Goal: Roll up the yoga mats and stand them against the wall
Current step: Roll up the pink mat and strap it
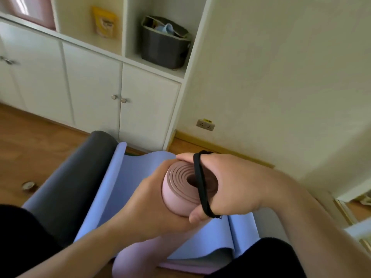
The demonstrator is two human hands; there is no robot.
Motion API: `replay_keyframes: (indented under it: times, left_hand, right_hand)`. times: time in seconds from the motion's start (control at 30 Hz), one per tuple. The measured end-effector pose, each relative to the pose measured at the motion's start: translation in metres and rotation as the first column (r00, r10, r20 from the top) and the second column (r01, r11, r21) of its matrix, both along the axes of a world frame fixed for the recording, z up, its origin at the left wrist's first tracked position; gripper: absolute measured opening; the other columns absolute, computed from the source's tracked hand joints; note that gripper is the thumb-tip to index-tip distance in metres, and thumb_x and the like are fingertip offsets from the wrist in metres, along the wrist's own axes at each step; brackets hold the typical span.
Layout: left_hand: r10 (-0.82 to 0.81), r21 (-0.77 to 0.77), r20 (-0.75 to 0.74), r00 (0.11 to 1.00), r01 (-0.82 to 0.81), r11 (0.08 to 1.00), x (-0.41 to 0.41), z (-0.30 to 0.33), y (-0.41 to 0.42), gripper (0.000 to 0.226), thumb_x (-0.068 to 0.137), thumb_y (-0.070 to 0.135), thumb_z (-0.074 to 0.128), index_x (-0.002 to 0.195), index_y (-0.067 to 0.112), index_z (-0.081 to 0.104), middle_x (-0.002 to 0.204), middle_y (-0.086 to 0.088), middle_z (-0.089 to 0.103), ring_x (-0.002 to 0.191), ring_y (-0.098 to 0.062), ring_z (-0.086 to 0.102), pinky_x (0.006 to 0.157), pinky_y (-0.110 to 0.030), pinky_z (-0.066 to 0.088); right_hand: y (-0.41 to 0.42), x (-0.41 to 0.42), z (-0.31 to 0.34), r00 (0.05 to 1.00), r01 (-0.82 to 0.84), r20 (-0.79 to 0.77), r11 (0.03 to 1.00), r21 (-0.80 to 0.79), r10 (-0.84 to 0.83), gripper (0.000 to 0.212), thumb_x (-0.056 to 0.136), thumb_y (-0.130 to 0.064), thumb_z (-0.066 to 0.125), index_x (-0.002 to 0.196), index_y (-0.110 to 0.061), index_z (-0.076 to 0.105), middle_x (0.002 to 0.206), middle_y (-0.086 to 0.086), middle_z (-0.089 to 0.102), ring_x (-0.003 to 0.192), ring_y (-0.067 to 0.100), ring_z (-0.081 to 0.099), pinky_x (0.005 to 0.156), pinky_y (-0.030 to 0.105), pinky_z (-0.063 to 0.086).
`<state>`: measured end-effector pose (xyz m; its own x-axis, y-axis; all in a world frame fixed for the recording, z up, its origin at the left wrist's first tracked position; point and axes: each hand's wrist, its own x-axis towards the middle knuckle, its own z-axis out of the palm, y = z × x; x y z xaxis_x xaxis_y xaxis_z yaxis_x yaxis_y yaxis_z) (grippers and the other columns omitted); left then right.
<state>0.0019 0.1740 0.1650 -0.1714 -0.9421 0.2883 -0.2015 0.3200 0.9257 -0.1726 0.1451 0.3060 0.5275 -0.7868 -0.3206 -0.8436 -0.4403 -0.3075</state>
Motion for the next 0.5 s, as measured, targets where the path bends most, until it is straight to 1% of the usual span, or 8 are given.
replay_keyframes:
  times: [0.1, 0.2, 0.27, 0.3, 0.4, 0.43, 0.5]
  left_hand:
    - [-0.022, -0.021, -0.065, 0.998, 0.020, 1.000, 0.006, 0.000, -0.001, 0.103, 0.057, 0.034, 0.105, 0.145, 0.030, 0.052, 0.134, 0.007, 0.069, 0.124, -0.018, 0.067, 0.098, -0.045, 0.057]
    - [-0.070, -0.059, -0.128, 0.989, 0.063, 0.996, 0.011, 0.009, 0.001, 0.100, 0.059, 0.030, 0.104, 0.145, 0.024, 0.053, 0.137, 0.006, 0.067, 0.128, -0.019, 0.064, 0.102, -0.043, 0.056]
    - [-0.088, -0.080, -0.153, 0.984, 0.077, 0.994, 0.012, 0.009, 0.003, 0.098, 0.060, 0.030, 0.102, 0.144, 0.022, 0.053, 0.137, 0.005, 0.067, 0.129, -0.020, 0.064, 0.101, -0.040, 0.056]
    - [-0.091, -0.068, -0.165, 0.982, 0.081, 0.994, 0.012, 0.006, 0.002, 0.097, 0.060, 0.028, 0.102, 0.143, 0.023, 0.053, 0.135, 0.006, 0.067, 0.128, -0.020, 0.064, 0.100, -0.040, 0.057]
    - [-0.114, 0.043, -0.157, 0.981, 0.123, 0.992, 0.011, -0.013, 0.000, 0.100, 0.058, 0.023, 0.105, 0.142, 0.028, 0.051, 0.131, 0.006, 0.069, 0.121, -0.020, 0.068, 0.094, -0.043, 0.060]
    - [-0.121, 0.082, -0.126, 0.985, 0.132, 0.988, 0.010, -0.020, -0.001, 0.102, 0.057, 0.026, 0.106, 0.142, 0.031, 0.050, 0.129, 0.007, 0.069, 0.119, -0.019, 0.069, 0.092, -0.043, 0.061]
    - [-0.138, 0.180, -0.022, 0.990, 0.140, 0.974, 0.011, -0.032, -0.002, 0.099, 0.057, 0.034, 0.106, 0.137, 0.040, 0.048, 0.125, 0.014, 0.069, 0.113, -0.010, 0.069, 0.088, -0.038, 0.063]
  right_hand:
    - [0.006, 0.006, 0.007, 0.999, -0.033, 0.014, 0.997, -0.064, 0.034, 0.102, 0.059, -0.064, 0.094, 0.146, -0.060, 0.038, 0.133, -0.035, 0.057, 0.124, -0.007, 0.057, 0.103, 0.029, 0.053]
    - [0.013, 0.011, 0.021, 0.999, -0.027, 0.034, 0.994, -0.110, 0.031, 0.087, 0.060, -0.061, 0.095, 0.134, -0.053, 0.052, 0.122, -0.033, 0.062, 0.110, -0.010, 0.062, 0.092, 0.020, 0.055]
    - [0.015, 0.014, 0.023, 0.999, -0.020, 0.027, 0.993, -0.120, 0.024, 0.080, 0.060, -0.060, 0.095, 0.129, -0.050, 0.056, 0.118, -0.032, 0.065, 0.105, -0.010, 0.064, 0.087, 0.019, 0.056]
    - [0.015, 0.016, 0.021, 1.000, -0.009, 0.019, 0.994, -0.113, 0.012, 0.077, 0.059, -0.061, 0.094, 0.126, -0.049, 0.058, 0.116, -0.030, 0.066, 0.103, -0.008, 0.066, 0.086, 0.021, 0.057]
    - [0.007, 0.017, -0.006, 0.998, 0.024, -0.051, 0.994, -0.104, -0.029, 0.071, 0.058, -0.066, 0.089, 0.118, -0.043, 0.059, 0.109, -0.023, 0.069, 0.098, -0.001, 0.068, 0.085, 0.033, 0.059]
    - [0.004, 0.015, -0.020, 0.996, 0.040, -0.078, 0.994, -0.105, -0.048, 0.070, 0.059, -0.066, 0.088, 0.117, -0.042, 0.059, 0.107, -0.021, 0.069, 0.096, -0.001, 0.067, 0.082, 0.033, 0.059]
    - [0.003, 0.012, -0.046, 0.989, 0.091, -0.109, 0.993, -0.079, -0.100, 0.071, 0.063, -0.062, 0.090, 0.122, -0.043, 0.056, 0.109, -0.022, 0.065, 0.096, -0.002, 0.064, 0.076, 0.026, 0.059]
